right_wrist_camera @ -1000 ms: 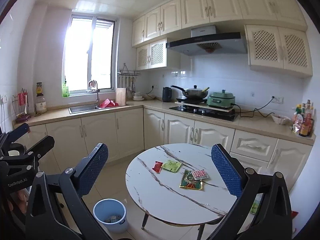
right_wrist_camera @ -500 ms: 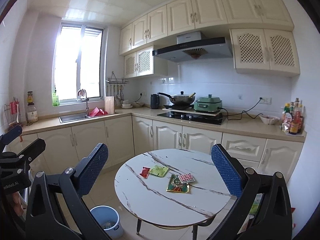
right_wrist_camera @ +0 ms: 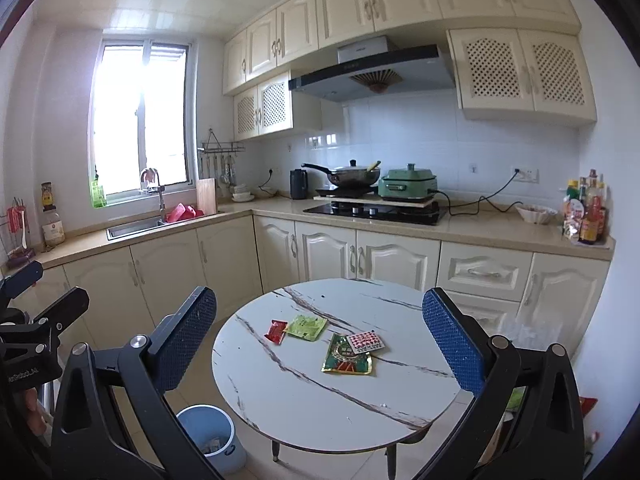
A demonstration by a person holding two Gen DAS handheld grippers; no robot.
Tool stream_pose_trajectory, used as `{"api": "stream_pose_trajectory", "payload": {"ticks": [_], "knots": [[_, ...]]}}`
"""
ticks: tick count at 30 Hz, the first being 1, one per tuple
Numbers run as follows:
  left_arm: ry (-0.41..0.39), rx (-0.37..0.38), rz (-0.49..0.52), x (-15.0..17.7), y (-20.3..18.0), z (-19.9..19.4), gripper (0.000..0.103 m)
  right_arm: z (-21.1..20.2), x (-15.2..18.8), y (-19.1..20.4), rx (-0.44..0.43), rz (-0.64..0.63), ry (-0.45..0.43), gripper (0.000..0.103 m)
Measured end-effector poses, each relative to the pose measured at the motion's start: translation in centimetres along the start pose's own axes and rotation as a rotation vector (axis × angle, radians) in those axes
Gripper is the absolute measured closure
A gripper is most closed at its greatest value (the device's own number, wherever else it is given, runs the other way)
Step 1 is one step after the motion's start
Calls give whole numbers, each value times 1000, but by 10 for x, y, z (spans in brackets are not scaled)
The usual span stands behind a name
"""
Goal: Collect trash
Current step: 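Move both tools back toward the round table, then grasp the red sauce packet with the left tool while the right tool grasps the checkered wipe packet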
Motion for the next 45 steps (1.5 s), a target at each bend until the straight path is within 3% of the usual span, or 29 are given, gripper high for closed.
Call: {"api": "stream_pose_trajectory", "payload": {"ticks": [6,14,25,34,38,43,45], "knots": [[135,17,6,10,-11,79,1,48,39,-37,49,34,106,0],[310,60,6,23,-21,215,1,128,103,-91,110,58,289,0],[495,99,-4,52,0,417,1,269,196,-100,-31,-31,585,0],[569,108,35,81,7,533,1,330,233,-100,-95,-71,672,2],[594,115,21,97,3,561,1,338,238,-99,-138,-57,682,22],[605,125,22,113,-3,574,1,342,238,-100,-171,-49,676,34],[604,133,21,116,-5,575,1,343,237,-102,-184,-40,671,43]]}}
Point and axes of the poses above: each gripper's, at about its wrist camera, not at the fingertips, and z roughly the way its jaws point, y to its left, x to its underside, the point moved 4 cm from there along z, roughly the way its jaws point, and after that the axes turned 12 degrees about -y, right-handed, at the moved point
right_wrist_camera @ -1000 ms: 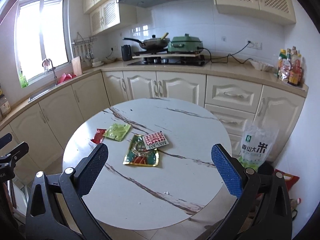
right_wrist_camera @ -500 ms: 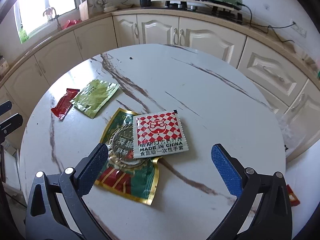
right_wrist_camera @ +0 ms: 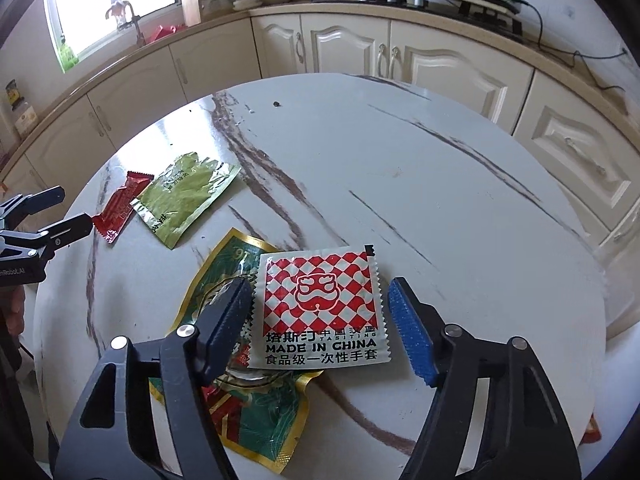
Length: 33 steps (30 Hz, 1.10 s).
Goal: Collect trash
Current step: 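Grasp the red sauce packet with the left tool while the right tool grasps the checkered wipe packet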
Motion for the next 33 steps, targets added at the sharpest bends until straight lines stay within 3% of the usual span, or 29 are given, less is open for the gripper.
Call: {"api": "stream_pose_trajectory", "payload": {"ticks": [4,6,10,11,12,21,24,25,27,28,31,33], "knots": [[-7,0,0,8,-3,-5,1,-2,1,1,-13,-8,-8,48],[-9,5,-5,12,-4,-12,1,-6,3,2,-23,-8,-16,59],[-16,21,4,23,-9,-27,1,-13,5,-2,-39,8,-39,65],[-18,21,6,26,-12,-32,1,-16,4,-3,-39,12,-49,69],[-16,22,6,28,-12,-32,1,-19,3,-4,-33,11,-59,87],[28,41,-6,27,-8,-13,1,-25,-2,0,-73,16,-87,97],[46,31,15,21,-8,-2,10,-24,-2,-1,-82,29,-87,97],[60,37,27,21,-8,3,21,-24,-2,-2,-82,30,-86,97],[60,74,13,20,-9,7,29,-24,-3,-1,-84,33,-87,97],[56,74,15,18,-8,7,38,-24,-4,-1,-84,32,-86,97],[28,130,33,17,-15,2,78,-23,-6,0,-86,30,-88,97],[27,140,25,19,-16,2,82,-23,-6,2,-85,27,-89,97]]}}
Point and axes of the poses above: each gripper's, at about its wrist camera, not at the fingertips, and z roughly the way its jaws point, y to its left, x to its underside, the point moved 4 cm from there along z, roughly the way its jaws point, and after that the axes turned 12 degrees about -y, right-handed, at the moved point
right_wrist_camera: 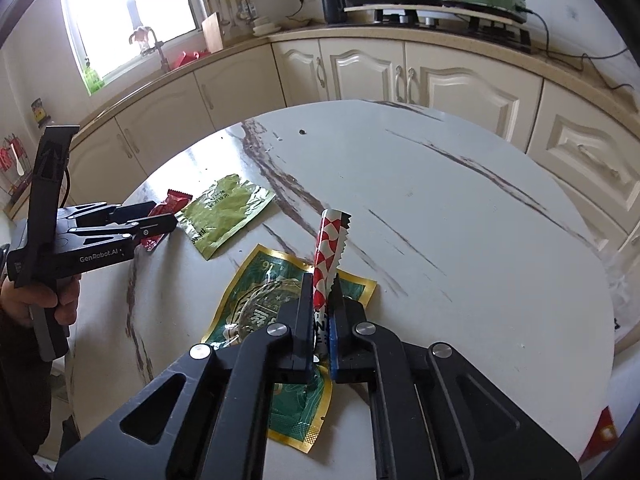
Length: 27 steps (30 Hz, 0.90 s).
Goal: Collect trash
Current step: 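Grasp the red sauce packet with the left tool while the right tool grasps the checkered wipe packet, then carry both packets to the blue bin and open both tools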
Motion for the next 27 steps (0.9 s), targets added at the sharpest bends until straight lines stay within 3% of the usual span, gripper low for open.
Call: {"api": "stream_pose_trajectory", "payload": {"ticks": [1,2,9,15,21,27], "knots": [[-12,12,-9,0,1,-3,95,0,0,1,1,1,-2,97],[-27,-1,-16,-1,3,-8,102,0,-1,2,0,3,-4,97],[-61,50,-45,6,4,-46,102,-12,-4,20,-11,2,-20,97],[-125,56,-43,17,10,-106,102,-33,-16,53,-33,-15,-54,97],[-184,8,-41,42,38,-179,102,-51,-27,122,-114,-50,-94,97],[-211,-102,-73,86,91,-246,102,-44,-24,233,-253,-122,-96,97]]}}
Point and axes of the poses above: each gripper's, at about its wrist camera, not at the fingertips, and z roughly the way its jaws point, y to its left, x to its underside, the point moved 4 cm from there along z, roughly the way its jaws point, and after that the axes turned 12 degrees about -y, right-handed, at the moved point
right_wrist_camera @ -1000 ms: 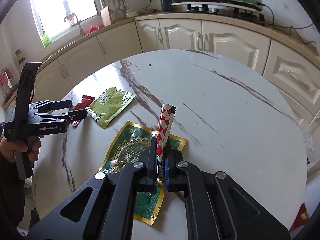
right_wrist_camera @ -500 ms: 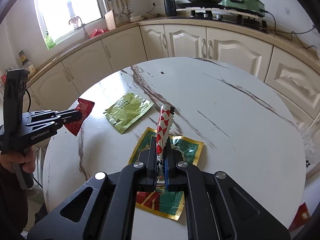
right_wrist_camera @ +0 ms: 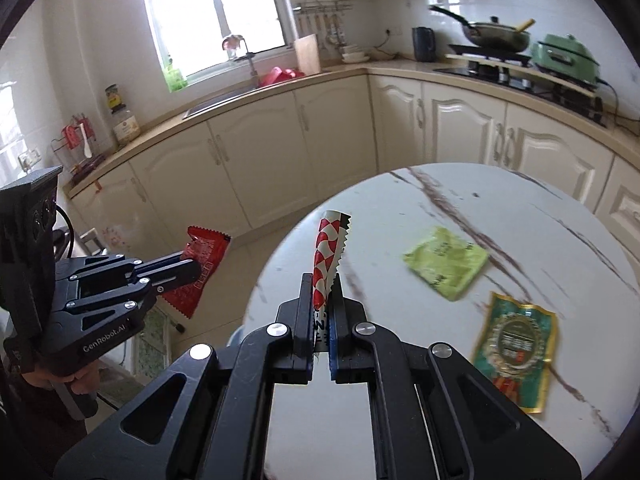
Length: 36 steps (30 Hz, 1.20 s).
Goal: Collect trash
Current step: 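Carry both packets to the blue bin and open both tools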
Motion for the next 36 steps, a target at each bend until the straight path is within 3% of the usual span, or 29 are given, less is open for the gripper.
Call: {"api": "stream_pose_trajectory", "payload": {"ticks": [8,14,22,31,33,34,35,36], "knots": [[26,-138,-97,53,92,-60,102,82,21,141,-193,-65,82,97],[115,-197,-184,98,150,-54,102,160,62,200,-252,-87,204,97],[297,-173,-286,169,193,12,102,265,131,192,-184,-48,367,97],[438,-145,-339,216,204,78,99,333,178,158,-110,-7,450,88],[455,-152,-344,211,205,94,91,338,181,146,-90,-7,456,83],[465,-161,-347,210,205,101,82,339,182,144,-79,-4,457,80],[476,-169,-350,208,210,106,64,338,181,141,-65,-7,451,71],[479,-173,-356,205,213,108,54,337,180,140,-57,-10,443,63]]}}
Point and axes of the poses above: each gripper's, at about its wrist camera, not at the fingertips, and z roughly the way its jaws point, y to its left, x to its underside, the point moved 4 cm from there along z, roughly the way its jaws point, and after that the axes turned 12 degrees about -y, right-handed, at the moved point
